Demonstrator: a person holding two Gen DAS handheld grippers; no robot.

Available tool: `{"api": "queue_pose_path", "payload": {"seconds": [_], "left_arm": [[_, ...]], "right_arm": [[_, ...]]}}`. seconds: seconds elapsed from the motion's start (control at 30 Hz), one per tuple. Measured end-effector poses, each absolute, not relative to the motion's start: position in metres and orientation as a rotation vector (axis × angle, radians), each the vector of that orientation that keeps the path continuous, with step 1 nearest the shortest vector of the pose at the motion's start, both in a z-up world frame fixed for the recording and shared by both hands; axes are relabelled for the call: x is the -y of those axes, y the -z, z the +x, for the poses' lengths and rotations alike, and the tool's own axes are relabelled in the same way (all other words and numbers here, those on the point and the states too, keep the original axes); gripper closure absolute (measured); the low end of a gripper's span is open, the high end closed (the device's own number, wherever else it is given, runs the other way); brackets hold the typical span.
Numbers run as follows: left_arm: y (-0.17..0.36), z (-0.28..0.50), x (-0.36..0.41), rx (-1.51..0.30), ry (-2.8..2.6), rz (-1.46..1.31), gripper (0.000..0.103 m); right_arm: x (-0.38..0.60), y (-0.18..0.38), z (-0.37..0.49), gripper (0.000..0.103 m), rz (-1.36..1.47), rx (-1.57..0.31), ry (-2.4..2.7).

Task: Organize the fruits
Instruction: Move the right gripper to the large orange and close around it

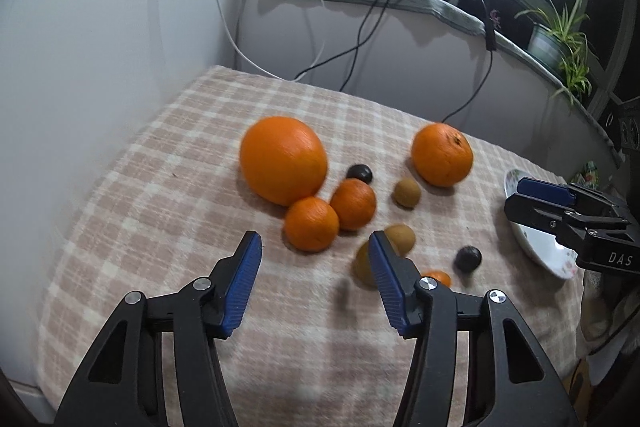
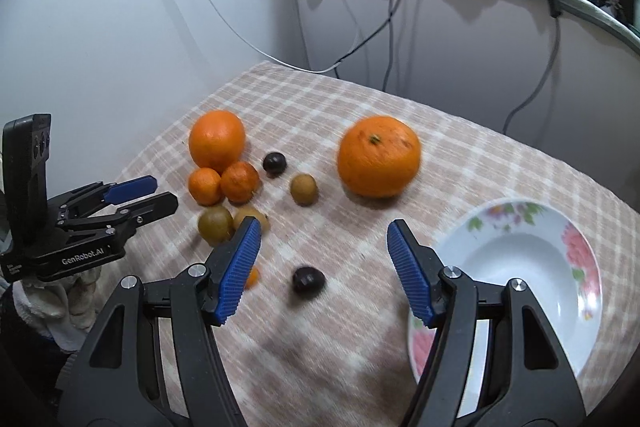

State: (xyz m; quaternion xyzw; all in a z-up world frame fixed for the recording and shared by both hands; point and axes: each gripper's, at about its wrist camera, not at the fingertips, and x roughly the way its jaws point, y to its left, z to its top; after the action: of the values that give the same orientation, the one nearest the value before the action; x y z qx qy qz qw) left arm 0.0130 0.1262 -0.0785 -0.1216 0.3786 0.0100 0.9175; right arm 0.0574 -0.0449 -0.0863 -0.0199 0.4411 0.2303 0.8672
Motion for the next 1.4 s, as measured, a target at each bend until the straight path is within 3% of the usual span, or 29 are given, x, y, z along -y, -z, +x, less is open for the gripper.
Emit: {"api": "queue_pose_path", "payload": {"seconds": [0.23,0.3,0.33,1.23,1.4], "left_arm": [[0.079,0.029,-0.144,-0.779,-0.008,-0.302,0.046],[0.080,0.034,-0.151,-0.777,0.005,-0.331,0.033],[0.081,0.036,-0.154,-0.775,0.011,-0.346,0.032],[0.110,0.083,-0.188,-0.831,0.119,-0.544,0.032],[0.111,0.087,-0.184,-0.842,0.124,-0.542,0.032]], "right_arm": [[0.008,0.087,0.088,0.033,-0.055,-0.950,-0.548],[-0.001,0.089,0.100,0.022,-0.034,-0.971,-0.567],[-0.006,0.090,0.105,0.022,-0.020,-0.981,-0.578],[-0.095,0.141,0.178,0.022,0.042,-1.189,-0.768],[-0.099,0.147,0.181,0.028,0.051,-1.221,-0.789]]}}
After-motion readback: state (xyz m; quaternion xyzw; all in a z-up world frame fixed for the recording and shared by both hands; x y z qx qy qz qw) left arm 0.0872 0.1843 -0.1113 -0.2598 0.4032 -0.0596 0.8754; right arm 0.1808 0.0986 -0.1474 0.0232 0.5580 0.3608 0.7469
